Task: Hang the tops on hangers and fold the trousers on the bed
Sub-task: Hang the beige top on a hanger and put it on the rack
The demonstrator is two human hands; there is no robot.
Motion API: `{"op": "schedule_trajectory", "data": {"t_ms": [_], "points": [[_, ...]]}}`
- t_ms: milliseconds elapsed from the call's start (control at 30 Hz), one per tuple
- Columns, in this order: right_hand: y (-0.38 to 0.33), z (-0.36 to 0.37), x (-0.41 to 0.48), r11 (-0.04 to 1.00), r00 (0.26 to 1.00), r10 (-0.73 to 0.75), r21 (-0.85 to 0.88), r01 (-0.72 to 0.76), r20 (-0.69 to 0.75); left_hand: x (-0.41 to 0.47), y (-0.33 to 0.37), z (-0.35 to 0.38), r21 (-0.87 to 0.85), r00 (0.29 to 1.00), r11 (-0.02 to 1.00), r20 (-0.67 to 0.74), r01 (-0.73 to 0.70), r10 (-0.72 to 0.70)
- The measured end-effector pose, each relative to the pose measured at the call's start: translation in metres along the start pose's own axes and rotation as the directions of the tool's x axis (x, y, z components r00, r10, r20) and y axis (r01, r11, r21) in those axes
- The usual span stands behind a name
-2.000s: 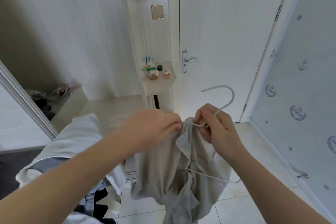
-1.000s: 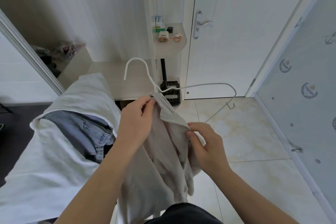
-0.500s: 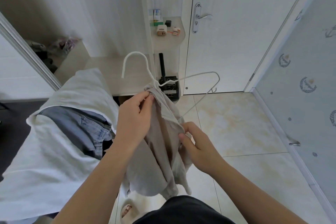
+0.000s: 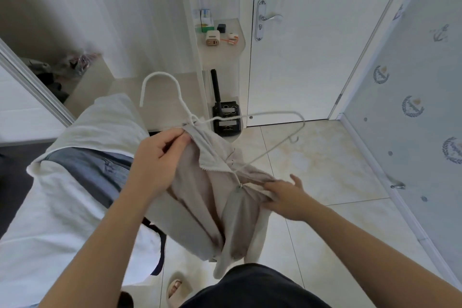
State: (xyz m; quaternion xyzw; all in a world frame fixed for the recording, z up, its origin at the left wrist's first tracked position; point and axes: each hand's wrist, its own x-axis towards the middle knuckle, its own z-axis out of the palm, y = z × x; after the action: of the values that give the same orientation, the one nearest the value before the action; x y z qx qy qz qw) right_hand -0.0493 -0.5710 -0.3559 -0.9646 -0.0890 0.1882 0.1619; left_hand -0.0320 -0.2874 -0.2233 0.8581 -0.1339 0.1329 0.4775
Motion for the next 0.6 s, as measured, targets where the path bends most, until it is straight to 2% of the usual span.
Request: {"op": "schedule_trajectory", "data": {"t_ms": [100,200,367,500,600], "points": [[0.027,-0.020,-0.003,0.998,0.975,-0.053,-0.024,0.049,-0.214,-0.005,-0.016,-0.015,0.050,0.995,0.999,0.099,0.018,-0.023],[0.045,-0.042,-0.006,0.981,0.915,-0.178,0.008,0.193,-0.361,-0.009,-0.026,-0.023,0.123,0.977,0.992,0.205,0.026,-0.051],[0.028,-0.084,-0.017,0.943,0.873,-0.230,0.123,0.310,-0.431,-0.009,-0.032,-0.011,0.253,0.940,0.968,0.333,-0.006,-0.081],[-0.027,-0.102,-0.018,0.860,0.830,-0.323,0.225,0.458,-0.455,-0.006,-0.009,0.017,0.210,0.909,0.975,0.416,-0.074,-0.021],[-0.067,-0.105,-0.024,0.816,0.859,-0.286,0.362,0.451,-0.426,-0.002,0.007,0.031,0.150,0.886,0.981,0.462,-0.120,0.038]]}}
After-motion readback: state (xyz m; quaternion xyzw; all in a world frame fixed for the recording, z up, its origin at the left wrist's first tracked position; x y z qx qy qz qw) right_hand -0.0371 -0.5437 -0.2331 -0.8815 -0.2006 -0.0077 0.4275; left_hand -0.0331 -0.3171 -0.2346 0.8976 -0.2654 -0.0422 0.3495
